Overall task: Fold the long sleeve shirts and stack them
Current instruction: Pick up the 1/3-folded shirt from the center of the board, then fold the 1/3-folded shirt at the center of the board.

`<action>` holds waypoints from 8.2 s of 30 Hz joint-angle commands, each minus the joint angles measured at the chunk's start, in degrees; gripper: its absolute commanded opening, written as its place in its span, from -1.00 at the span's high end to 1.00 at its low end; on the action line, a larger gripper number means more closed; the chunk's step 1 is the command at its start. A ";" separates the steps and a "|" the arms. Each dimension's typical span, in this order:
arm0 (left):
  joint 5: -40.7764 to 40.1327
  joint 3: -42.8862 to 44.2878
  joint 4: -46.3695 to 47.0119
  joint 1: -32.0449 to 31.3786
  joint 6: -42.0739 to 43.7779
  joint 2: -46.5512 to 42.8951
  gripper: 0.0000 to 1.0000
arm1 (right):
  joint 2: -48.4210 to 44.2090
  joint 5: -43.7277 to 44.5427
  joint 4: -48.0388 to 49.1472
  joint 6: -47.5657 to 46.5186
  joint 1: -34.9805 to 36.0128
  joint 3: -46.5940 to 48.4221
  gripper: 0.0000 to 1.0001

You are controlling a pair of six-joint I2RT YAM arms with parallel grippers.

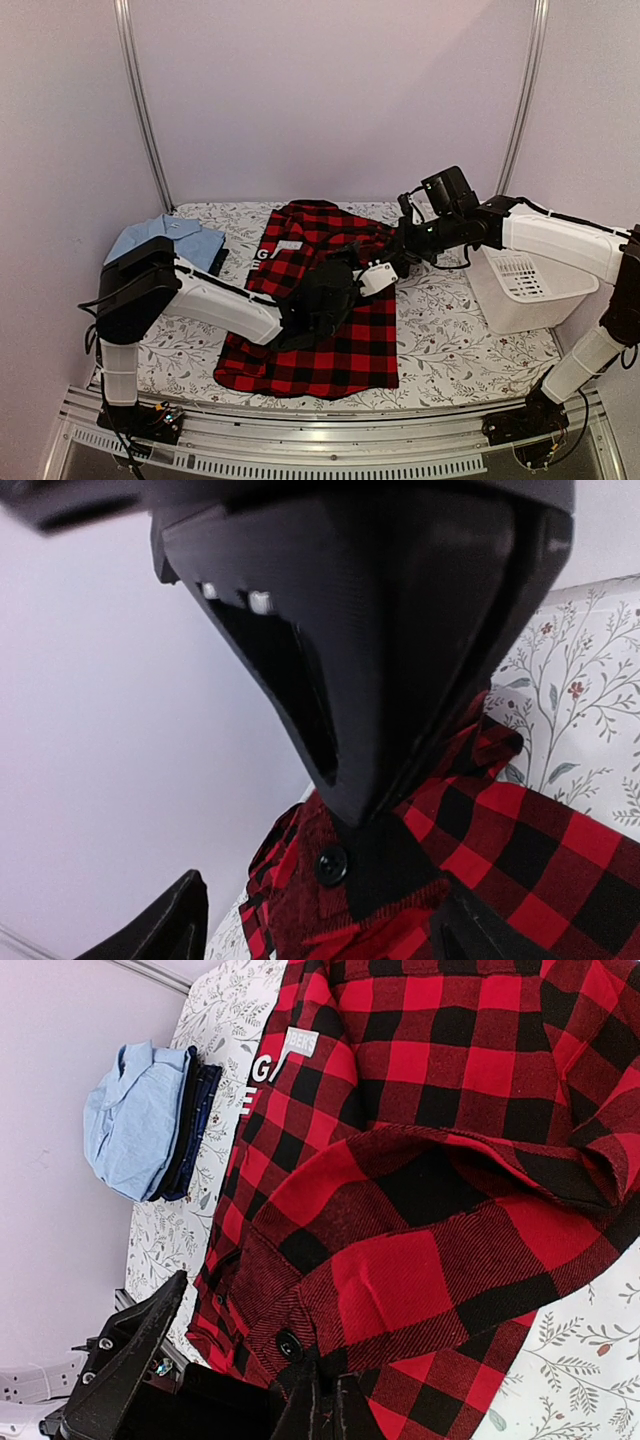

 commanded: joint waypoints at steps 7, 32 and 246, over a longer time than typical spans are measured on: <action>1.07 1.87 0.42 1.94 -0.05 2.86 -0.35 | -1.19 -1.26 -0.21 0.00 0.10 -1.64 0.92; 15.90 12.84 -30.08 7.67 -24.12 -2.17 1.00 | -5.24 12.66 -0.01 -2.47 -0.05 0.45 -0.09; 82.25 49.69 -34.76 53.93 -81.37 -0.40 1.00 | 14.38 -5.26 -9.04 -14.56 21.28 -2.30 1.00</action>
